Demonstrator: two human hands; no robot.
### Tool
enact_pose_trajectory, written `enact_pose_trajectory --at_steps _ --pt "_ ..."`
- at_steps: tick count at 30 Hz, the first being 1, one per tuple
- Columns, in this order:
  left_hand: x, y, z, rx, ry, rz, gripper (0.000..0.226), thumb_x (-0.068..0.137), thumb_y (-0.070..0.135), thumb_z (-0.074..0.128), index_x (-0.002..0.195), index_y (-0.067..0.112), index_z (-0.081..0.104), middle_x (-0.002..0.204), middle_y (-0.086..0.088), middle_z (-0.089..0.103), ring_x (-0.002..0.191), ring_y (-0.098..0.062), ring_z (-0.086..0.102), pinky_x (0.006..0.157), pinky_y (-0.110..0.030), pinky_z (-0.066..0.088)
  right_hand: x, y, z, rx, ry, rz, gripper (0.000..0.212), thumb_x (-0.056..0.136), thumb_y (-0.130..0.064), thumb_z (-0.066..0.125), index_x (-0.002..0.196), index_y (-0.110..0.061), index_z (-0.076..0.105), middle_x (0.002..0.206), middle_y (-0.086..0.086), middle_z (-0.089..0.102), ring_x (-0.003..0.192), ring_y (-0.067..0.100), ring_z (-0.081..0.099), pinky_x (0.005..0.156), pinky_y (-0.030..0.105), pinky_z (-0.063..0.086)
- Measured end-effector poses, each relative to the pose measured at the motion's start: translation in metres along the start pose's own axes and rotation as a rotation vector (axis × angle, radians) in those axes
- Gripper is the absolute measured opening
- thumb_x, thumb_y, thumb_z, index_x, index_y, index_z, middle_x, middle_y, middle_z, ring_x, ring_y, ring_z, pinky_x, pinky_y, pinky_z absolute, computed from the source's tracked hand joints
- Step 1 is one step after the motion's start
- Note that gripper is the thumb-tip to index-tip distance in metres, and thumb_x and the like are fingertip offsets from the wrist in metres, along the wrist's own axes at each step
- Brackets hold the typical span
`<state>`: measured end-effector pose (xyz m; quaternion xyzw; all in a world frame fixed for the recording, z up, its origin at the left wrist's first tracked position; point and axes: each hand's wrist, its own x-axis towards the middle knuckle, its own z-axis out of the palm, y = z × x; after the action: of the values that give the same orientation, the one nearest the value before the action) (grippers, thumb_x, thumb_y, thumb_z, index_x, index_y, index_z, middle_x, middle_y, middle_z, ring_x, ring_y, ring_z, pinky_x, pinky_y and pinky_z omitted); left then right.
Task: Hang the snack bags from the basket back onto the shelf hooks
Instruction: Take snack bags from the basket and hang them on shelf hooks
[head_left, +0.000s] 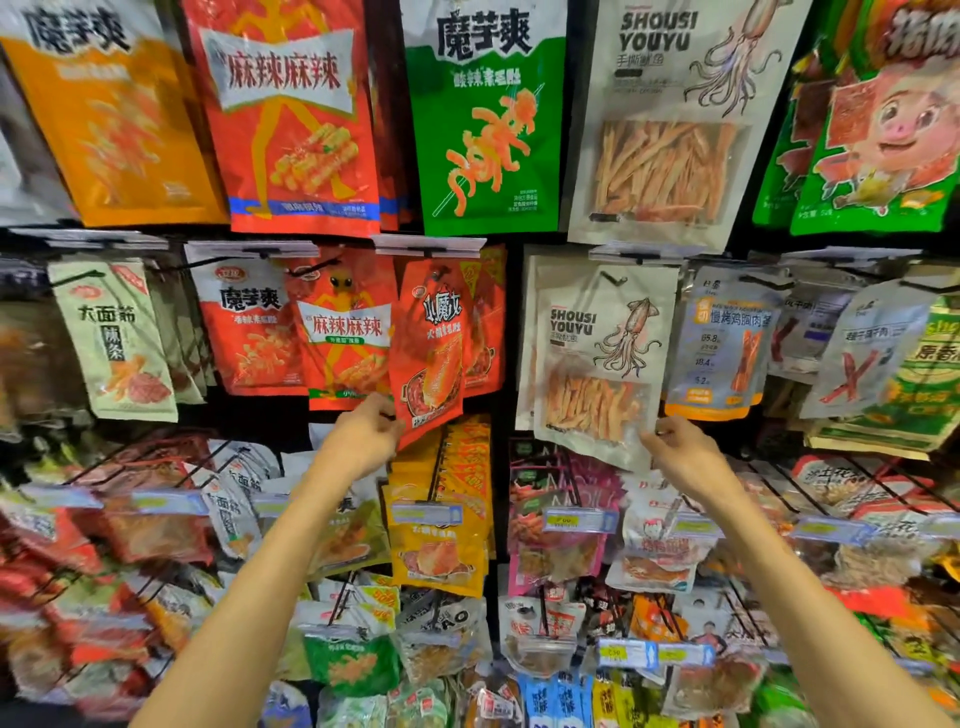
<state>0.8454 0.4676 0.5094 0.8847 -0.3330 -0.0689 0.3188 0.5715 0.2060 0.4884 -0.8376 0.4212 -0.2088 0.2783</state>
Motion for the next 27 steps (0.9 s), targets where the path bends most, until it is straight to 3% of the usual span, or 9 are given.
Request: enact_pose_trajectory --at_steps 4,7,10,18,23,27 --pt "-0.013 0.001 0.001 0.416 -0.045 0.095 0.038 0.099 0.037 0.05 0.125 0.01 0.046 0.104 -0.015 0.062 0.102 -0.038 0.058 0.079 -0.047 0.054 -0.016 -0.004 -0.012 -0.251 -0.028 0.003 0.044 0.097 -0.039 0.055 0.128 -0.008 0.047 0.113 0.012 0.062 0.091 0.029 0.062 0.076 0.043 0.054" --pt "-0.024 0.022 0.006 0.578 -0.077 0.137 0.048 0.1 0.041 0.048 0.139 0.013 0.04 0.128 -0.017 0.056 0.123 -0.039 0.047 0.091 -0.048 0.048 -0.031 -0.006 -0.023 -0.504 -0.045 -0.005 0.054 0.097 -0.041 0.053 0.142 -0.012 0.041 0.13 0.016 0.052 0.112 0.036 0.055 0.088 0.045 0.051" --pt "-0.038 0.051 0.015 0.676 -0.107 0.213 0.051 0.1 0.044 0.045 0.143 0.016 0.037 0.14 -0.014 0.049 0.131 -0.037 0.042 0.099 -0.051 0.041 -0.046 -0.004 -0.038 -0.702 -0.037 0.001 0.059 0.097 -0.047 0.052 0.145 -0.017 0.038 0.141 0.012 0.044 0.127 0.035 0.045 0.097 0.047 0.044" --pt "-0.074 0.136 0.052 0.727 -0.122 0.389 0.056 0.099 0.047 0.044 0.147 0.019 0.034 0.146 -0.012 0.042 0.135 -0.035 0.037 0.105 -0.052 0.034 -0.088 0.027 -0.093 -0.837 0.02 0.001 0.052 0.099 -0.038 0.049 0.144 -0.014 0.036 0.145 0.015 0.037 0.135 0.037 0.033 0.106 0.051 0.035" --pt "-0.11 0.198 0.084 0.731 -0.098 0.493 0.062 0.098 0.047 0.048 0.15 0.019 0.03 0.147 -0.012 0.042 0.136 -0.034 0.036 0.106 -0.052 0.035 -0.129 0.071 -0.139 -0.899 0.086 0.06 0.047 0.098 -0.039 0.052 0.136 -0.013 0.044 0.135 0.012 0.047 0.129 0.035 0.041 0.103 0.05 0.039" --pt "-0.141 0.254 0.119 0.672 -0.132 0.565 0.053 0.1 0.041 0.047 0.147 0.02 0.035 0.156 -0.016 0.028 0.144 -0.038 0.023 0.113 -0.057 0.028 -0.173 0.114 -0.184 -0.868 0.132 0.062 0.05 0.097 -0.041 0.051 0.138 -0.014 0.042 0.137 0.009 0.046 0.131 0.034 0.039 0.105 0.05 0.035"
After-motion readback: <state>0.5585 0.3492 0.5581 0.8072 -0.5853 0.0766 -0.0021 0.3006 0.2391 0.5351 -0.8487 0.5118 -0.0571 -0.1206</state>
